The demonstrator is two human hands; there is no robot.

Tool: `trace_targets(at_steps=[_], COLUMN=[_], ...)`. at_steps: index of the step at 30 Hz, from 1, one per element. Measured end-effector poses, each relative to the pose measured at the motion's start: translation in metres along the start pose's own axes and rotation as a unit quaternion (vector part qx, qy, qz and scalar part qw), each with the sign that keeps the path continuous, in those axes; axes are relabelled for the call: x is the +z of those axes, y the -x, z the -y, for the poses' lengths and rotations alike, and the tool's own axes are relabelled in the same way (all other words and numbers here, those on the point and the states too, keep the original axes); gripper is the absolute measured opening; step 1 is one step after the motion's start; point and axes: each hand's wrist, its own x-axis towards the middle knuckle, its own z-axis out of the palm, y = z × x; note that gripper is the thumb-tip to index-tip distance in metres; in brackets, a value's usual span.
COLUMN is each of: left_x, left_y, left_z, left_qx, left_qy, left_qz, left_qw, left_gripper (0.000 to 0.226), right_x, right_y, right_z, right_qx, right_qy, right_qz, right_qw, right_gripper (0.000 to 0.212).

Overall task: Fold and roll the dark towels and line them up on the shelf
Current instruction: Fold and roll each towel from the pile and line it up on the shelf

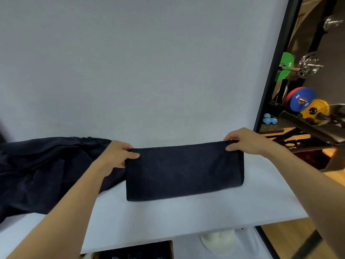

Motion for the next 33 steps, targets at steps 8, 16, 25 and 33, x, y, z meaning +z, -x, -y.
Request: trace_targets(at_steps=[8,16,25,33], left_x=[0.054,0.136,0.111,0.08], left_y=[-0.074,-0.04,0.023,-0.032], left_z=[0.032,0.06,0.074,0.026], left_qx=[-0.027,0.159,0.394,0.244], left_qy=[-0.258,-0.461,-0.396,-0.435], left_qz=[-0.176,0.012,-0.004,-0.19], left_qw=[0.949,0.873,0.829,0.846], left_gripper=[0.026,0.066,0.035,0.028], right_x=[0.084,0.171,0.109,0.082], right_y=[-0.098,-0.097,-0.113,-0.023], right_z=[-0.03,0.0,-0.043,-0.039], right_qx=[0.073,-0.114,-0.044,0.145], right_qy=[0.139,0.194,0.1,-0.124], right_qz=[-0.101,0.011,-0.055,0.025], right_qw=[0.982,0.974,0.993,0.981], right_gripper=[0.039,0.057,0.025,0.038])
